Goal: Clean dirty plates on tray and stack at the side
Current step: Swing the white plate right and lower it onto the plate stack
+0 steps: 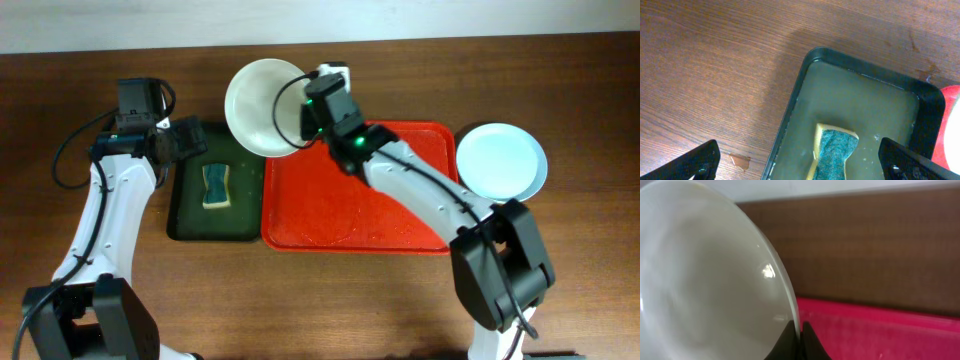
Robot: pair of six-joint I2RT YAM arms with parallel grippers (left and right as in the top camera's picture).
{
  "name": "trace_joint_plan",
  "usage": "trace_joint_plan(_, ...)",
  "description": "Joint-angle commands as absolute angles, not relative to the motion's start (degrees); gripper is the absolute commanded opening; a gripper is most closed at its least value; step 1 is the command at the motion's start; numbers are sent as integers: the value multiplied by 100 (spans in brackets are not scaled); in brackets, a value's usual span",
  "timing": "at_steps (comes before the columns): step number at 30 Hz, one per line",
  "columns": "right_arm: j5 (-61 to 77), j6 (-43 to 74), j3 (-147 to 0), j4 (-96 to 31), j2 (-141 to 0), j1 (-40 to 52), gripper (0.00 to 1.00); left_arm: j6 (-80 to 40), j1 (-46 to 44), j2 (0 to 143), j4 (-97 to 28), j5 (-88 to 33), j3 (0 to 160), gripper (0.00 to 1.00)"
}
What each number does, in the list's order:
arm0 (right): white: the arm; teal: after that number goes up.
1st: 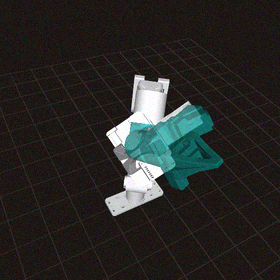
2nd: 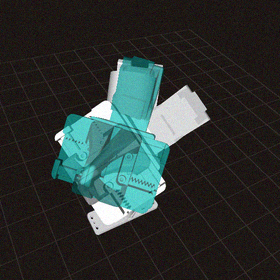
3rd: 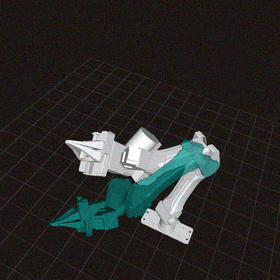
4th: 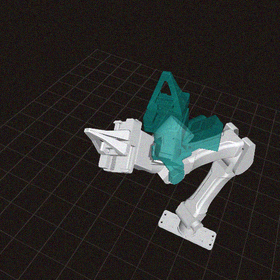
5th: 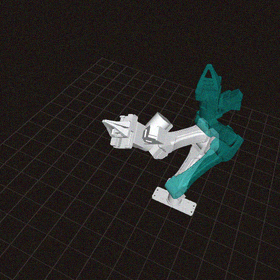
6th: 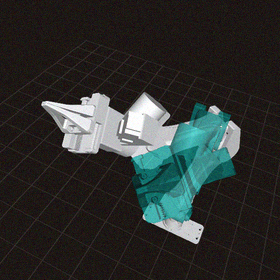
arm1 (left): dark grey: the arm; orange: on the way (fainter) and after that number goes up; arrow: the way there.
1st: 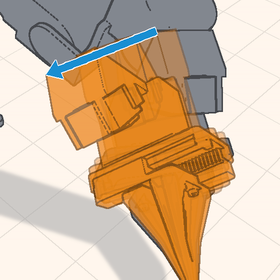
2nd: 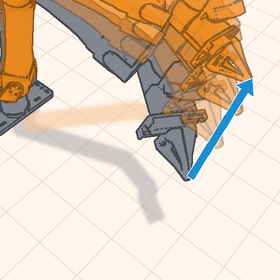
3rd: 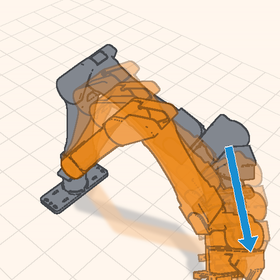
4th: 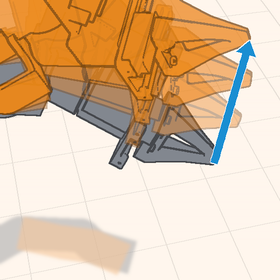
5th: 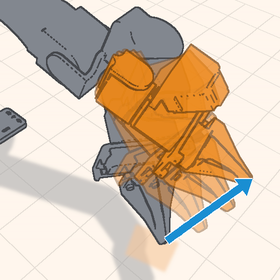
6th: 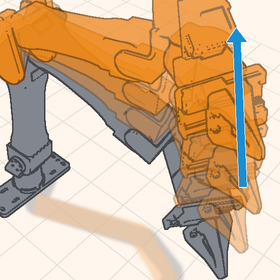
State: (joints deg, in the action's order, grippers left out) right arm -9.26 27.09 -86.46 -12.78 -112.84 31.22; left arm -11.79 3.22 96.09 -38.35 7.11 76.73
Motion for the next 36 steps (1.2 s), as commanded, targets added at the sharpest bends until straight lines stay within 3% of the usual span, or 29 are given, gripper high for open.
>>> trace_joint_plan(1, 707, 3653, -8722, -1516, -11297, 2582, 4, -1236, 316, 9577, -3841, 755, 7706, 99)
trace_joint_plan(6, 2845, 3651, -8722, -2193, -11297, 1372, 4, -1236, 316, 9577, -3839, 755, 7706, 99)
trace_joint_plan(15, 2976, 3345, -8722, -4956, -11297, -1413, 4, -1236, 316, 9577, -3839, 755, 7706, 99)
trace_joint_plan(21, 2169, 3301, -8722, -6086, -11297, -2709, 4, -1236, 316, 9577, -3841, 755, 7706, 99)
trace_joint_plan(29, 561, 3304, -8722, -6276, -11297, -2998, 4, -1236, 316, 9577, -3839, 755, 7706, 99)
trace_joint_plan(34, 530, 3295, -8722, -6217, -11297, -2998, 24, -1236, 316, 9577, -3839, 755, 7706, 99)
trace_joint_plan(36, 530, 3116, -8722, -6215, -11297, -2998, 43, -1236, 316, 9577, -3841, 755, 7708, 99)
